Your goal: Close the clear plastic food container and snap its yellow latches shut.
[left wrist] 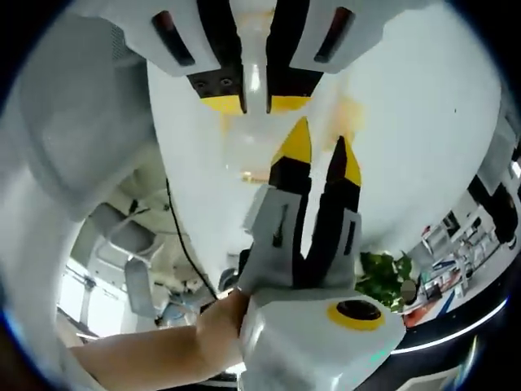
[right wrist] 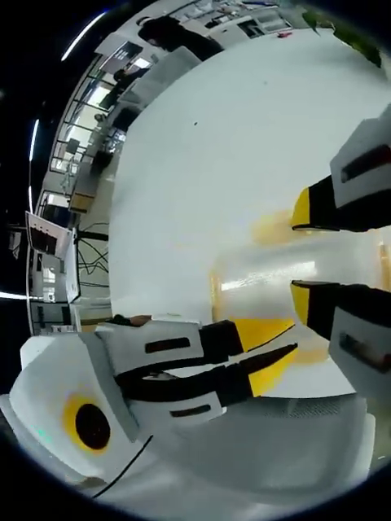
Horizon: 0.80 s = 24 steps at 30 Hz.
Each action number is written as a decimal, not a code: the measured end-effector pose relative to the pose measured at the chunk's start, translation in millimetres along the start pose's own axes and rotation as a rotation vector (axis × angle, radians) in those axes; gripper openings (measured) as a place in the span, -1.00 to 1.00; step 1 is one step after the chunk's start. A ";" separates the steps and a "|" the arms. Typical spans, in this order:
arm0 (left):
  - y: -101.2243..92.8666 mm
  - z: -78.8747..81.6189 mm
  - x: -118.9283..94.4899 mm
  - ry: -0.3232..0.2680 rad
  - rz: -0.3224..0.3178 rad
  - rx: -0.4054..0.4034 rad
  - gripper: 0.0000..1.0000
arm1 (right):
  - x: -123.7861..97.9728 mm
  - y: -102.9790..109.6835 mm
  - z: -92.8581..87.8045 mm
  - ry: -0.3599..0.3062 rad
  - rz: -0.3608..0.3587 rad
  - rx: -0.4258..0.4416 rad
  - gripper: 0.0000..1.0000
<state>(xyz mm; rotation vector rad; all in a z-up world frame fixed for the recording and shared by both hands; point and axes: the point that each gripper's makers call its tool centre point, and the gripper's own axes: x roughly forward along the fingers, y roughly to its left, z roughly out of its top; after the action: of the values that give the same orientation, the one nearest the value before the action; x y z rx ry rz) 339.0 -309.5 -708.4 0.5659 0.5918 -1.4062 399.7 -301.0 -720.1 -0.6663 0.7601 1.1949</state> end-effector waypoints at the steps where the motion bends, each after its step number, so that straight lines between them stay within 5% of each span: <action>1: -2.2 0.3 0.7 0.000 -0.001 0.005 -0.84 | 0.1 -0.5 -0.2 0.001 0.000 -0.006 -0.55; 13: -15.4 -8.8 4.3 0.028 -0.003 0.058 -0.56 | 6.9 -2.2 -2.2 0.030 0.065 -0.003 -0.33; 24: -23.1 -9.8 5.2 0.031 -0.019 0.095 -0.53 | 12.9 10.6 -2.3 0.076 0.186 -0.016 0.00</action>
<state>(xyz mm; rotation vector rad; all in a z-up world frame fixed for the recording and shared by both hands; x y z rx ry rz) 315.9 -308.6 -719.4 0.6596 0.5585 -1.4515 391.4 -293.1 -732.5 -0.6680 0.8918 1.3517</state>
